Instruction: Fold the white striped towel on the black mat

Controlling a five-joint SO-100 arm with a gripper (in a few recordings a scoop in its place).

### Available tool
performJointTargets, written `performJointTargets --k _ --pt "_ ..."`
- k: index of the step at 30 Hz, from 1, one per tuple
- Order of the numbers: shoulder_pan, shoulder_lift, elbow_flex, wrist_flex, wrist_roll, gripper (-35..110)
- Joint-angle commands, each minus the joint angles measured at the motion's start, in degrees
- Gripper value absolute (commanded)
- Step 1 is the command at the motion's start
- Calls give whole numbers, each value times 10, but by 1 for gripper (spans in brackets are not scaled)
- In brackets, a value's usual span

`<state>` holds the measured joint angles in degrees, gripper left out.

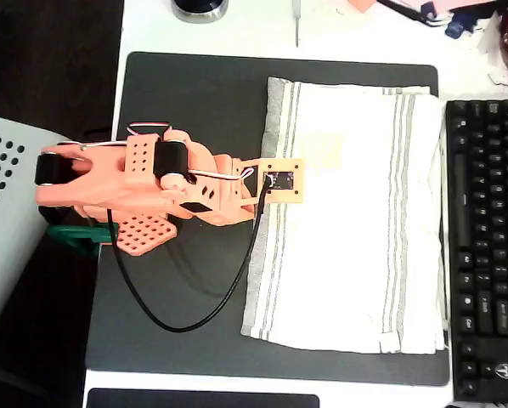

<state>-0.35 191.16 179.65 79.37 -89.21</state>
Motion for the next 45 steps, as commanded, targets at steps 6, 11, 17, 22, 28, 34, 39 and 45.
performJointTargets --k 6,11,17,22,28,34,39,45 --pt "-7 14 13 3 4 0" --pt "-7 14 13 3 4 0" --pt "-7 14 13 3 4 0" --pt "4 14 12 3 -1 0" --pt "15 4 6 4 -14 0" --pt "17 -44 -40 2 -15 0" --pt "-4 -131 -109 -4 -15 0" --pt "-69 -278 -239 31 30 0"
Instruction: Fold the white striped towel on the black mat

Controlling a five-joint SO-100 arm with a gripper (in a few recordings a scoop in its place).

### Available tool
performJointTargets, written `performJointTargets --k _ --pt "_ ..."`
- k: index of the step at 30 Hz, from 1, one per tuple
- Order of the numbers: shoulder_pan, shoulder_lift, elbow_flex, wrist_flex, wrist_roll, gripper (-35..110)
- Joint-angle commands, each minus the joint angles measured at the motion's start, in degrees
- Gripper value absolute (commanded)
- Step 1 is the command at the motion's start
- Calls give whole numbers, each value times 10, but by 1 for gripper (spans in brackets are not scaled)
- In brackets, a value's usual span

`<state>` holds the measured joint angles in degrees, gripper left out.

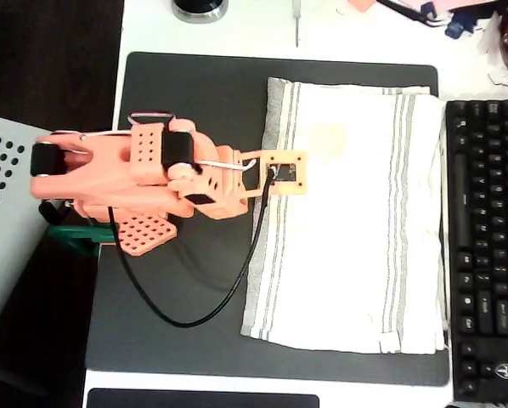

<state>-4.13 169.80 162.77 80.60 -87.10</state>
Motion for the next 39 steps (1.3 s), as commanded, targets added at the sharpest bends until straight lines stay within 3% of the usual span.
performJointTargets --k 1,7,17,30,39 --pt "-48 -93 -98 30 26 0" --pt "-166 -229 -216 53 138 0" --pt "-308 -405 -338 -30 234 0" --pt "-321 -773 -653 -71 229 0" --pt "-336 -971 -899 -6 228 4"
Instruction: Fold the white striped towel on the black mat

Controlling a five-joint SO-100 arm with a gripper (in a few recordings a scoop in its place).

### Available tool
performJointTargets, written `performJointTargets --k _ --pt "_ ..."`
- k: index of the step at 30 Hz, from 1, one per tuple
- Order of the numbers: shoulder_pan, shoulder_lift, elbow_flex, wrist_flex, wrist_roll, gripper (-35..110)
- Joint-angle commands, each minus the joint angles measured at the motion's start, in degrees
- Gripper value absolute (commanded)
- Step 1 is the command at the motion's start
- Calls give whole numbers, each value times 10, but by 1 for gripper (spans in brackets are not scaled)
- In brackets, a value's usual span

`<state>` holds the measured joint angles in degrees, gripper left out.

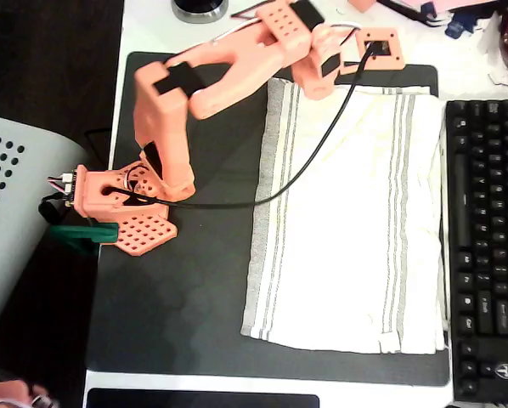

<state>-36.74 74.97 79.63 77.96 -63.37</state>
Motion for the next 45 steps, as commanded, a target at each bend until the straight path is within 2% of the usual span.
performJointTargets --k 1,12,22,27,32,38,42,45 --pt "-10 -40 -87 27 -11 6" --pt "13 -187 -228 40 -2 15" --pt "18 -264 -281 36 15 14" --pt "14 -268 -280 21 17 11" --pt "12 -263 -258 15 17 0" --pt "10 -248 -253 19 29 0" --pt "5 -245 -264 17 43 12" --pt "0 -252 -270 19 41 14"
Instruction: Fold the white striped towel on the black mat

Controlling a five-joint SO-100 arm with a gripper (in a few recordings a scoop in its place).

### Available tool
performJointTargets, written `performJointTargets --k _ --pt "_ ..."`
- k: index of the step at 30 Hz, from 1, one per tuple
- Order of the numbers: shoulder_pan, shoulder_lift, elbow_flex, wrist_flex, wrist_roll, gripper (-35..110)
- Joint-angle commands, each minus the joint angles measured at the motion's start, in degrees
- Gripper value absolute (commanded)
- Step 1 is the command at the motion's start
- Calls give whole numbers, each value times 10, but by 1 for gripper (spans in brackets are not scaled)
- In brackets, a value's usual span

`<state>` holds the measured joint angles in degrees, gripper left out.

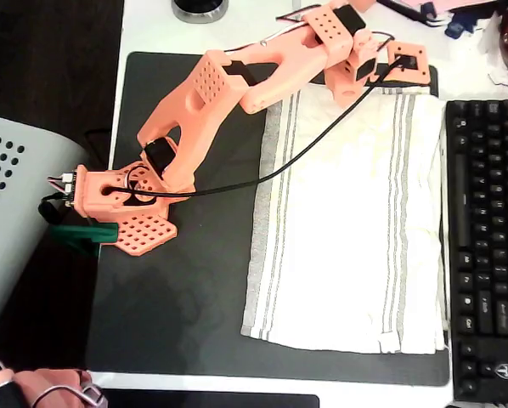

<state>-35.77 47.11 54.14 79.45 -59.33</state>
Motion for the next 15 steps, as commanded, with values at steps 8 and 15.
performJointTargets --k 8,15 --pt "-9 -5 -24 2 -4 13" --pt "1 -4 -17 4 -6 0"
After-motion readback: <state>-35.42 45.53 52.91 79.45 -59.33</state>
